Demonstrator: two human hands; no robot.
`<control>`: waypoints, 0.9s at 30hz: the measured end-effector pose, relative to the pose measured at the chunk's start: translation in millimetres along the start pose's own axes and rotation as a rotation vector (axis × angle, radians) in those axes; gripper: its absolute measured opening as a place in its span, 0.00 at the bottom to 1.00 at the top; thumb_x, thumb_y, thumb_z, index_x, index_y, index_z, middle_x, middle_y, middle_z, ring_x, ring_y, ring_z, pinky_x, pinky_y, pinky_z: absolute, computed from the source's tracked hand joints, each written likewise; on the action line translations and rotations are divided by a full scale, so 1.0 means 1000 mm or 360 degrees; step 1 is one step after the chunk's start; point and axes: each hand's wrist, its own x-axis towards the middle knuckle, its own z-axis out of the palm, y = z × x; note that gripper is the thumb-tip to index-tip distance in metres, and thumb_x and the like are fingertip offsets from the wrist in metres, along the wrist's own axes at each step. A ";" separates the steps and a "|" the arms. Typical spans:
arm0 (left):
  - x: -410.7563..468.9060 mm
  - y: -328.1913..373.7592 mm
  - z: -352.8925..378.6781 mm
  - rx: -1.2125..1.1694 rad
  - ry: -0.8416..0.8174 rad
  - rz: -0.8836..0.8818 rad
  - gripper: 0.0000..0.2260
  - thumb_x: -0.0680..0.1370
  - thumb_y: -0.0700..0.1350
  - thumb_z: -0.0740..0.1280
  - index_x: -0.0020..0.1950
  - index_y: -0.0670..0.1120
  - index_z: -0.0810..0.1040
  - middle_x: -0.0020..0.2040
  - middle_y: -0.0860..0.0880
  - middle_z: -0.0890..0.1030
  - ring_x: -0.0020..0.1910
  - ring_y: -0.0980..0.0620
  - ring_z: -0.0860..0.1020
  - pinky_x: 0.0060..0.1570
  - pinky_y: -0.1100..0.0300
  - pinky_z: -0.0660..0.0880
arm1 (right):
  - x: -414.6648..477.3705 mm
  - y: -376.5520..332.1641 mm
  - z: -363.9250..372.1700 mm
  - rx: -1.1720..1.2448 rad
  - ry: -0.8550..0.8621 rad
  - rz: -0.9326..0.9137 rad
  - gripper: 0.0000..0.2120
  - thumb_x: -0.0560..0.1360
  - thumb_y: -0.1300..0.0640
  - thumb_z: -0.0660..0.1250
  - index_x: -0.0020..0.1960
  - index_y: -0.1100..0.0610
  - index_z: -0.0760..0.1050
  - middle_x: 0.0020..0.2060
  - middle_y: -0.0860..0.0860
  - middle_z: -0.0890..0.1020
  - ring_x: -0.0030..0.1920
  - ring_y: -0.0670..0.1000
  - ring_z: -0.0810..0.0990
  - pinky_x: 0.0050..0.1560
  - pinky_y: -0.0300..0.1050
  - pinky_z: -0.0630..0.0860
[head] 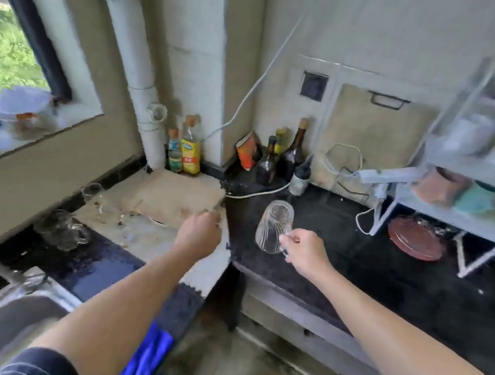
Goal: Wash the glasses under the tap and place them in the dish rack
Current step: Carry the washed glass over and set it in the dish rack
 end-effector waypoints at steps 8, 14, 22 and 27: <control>0.019 0.220 0.085 -0.0069 -0.0135 0.0458 0.12 0.78 0.43 0.60 0.57 0.42 0.77 0.56 0.41 0.76 0.54 0.39 0.76 0.54 0.49 0.74 | -0.040 0.156 -0.169 0.0081 0.0294 0.0363 0.17 0.77 0.52 0.65 0.36 0.62 0.72 0.31 0.52 0.77 0.38 0.58 0.84 0.43 0.50 0.77; 0.014 0.354 0.145 -0.0071 -0.0313 0.0800 0.12 0.78 0.43 0.59 0.58 0.44 0.77 0.54 0.44 0.75 0.53 0.41 0.76 0.52 0.51 0.73 | -0.068 0.249 -0.251 0.0219 0.0547 0.0651 0.20 0.76 0.50 0.67 0.31 0.57 0.67 0.27 0.50 0.74 0.33 0.56 0.83 0.38 0.47 0.77; 0.023 0.512 0.217 -0.0196 -0.0475 0.1282 0.12 0.78 0.42 0.60 0.58 0.43 0.78 0.56 0.44 0.77 0.54 0.41 0.76 0.53 0.51 0.73 | -0.075 0.353 -0.346 0.0330 0.0900 0.0949 0.19 0.76 0.49 0.68 0.31 0.59 0.70 0.28 0.52 0.78 0.31 0.55 0.82 0.44 0.54 0.80; 0.028 0.611 0.241 -0.0231 -0.0511 0.1527 0.13 0.78 0.42 0.59 0.60 0.43 0.77 0.55 0.44 0.76 0.53 0.43 0.76 0.55 0.49 0.73 | -0.076 0.402 -0.408 0.0336 0.1102 0.1122 0.20 0.77 0.50 0.66 0.30 0.58 0.67 0.26 0.51 0.76 0.34 0.58 0.83 0.44 0.52 0.78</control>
